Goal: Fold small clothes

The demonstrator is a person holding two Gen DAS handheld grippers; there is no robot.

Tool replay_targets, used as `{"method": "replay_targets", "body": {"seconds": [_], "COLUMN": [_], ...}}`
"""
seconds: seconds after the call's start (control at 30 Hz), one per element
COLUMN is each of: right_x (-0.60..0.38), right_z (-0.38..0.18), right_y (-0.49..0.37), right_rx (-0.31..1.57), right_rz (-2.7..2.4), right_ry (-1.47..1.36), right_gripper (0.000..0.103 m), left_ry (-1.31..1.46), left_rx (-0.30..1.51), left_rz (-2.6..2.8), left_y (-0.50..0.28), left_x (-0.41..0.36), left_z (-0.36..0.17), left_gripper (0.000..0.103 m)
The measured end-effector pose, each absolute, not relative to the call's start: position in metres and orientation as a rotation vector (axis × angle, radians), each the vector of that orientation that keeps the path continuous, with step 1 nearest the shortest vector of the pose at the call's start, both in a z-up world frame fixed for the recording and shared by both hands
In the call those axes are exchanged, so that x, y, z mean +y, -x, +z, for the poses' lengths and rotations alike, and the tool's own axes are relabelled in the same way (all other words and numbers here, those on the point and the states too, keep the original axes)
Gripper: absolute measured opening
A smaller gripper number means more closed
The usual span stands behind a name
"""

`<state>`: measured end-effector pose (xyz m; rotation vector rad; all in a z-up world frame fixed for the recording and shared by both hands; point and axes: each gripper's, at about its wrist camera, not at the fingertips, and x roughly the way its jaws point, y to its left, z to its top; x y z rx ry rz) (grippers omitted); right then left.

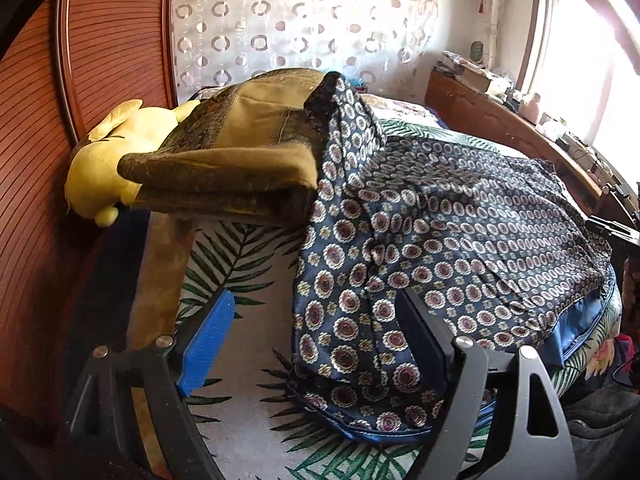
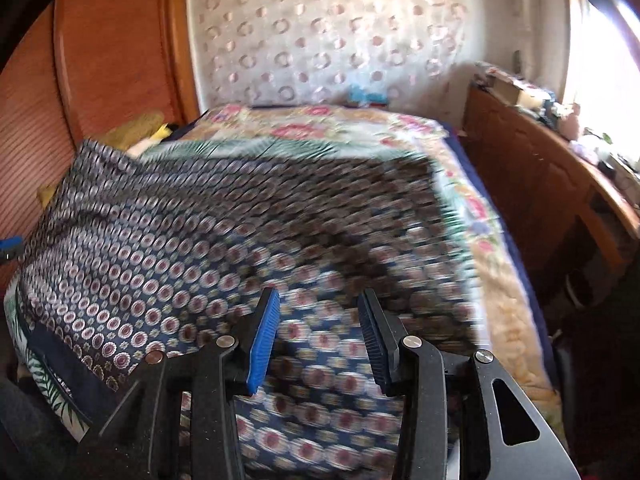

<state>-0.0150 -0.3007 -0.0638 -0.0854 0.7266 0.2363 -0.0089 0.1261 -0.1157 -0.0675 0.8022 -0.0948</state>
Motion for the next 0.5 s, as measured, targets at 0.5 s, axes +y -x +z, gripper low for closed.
{"method": "replay_targets", "body": {"seconds": [0.5], "right_x": [-0.248], "right_z": [-0.087], "right_y": [-0.017], "right_rx": [0.780], "right_rz": [0.347], "right_ry": [0.109], "right_gripper": [0.042], "left_ry": [0.072], "left_rx": [0.838], "left_rz": [-0.075], "left_y": [0.011], "left_x": [0.130], "left_z": [-0.128], "left_gripper": [0.083]}}
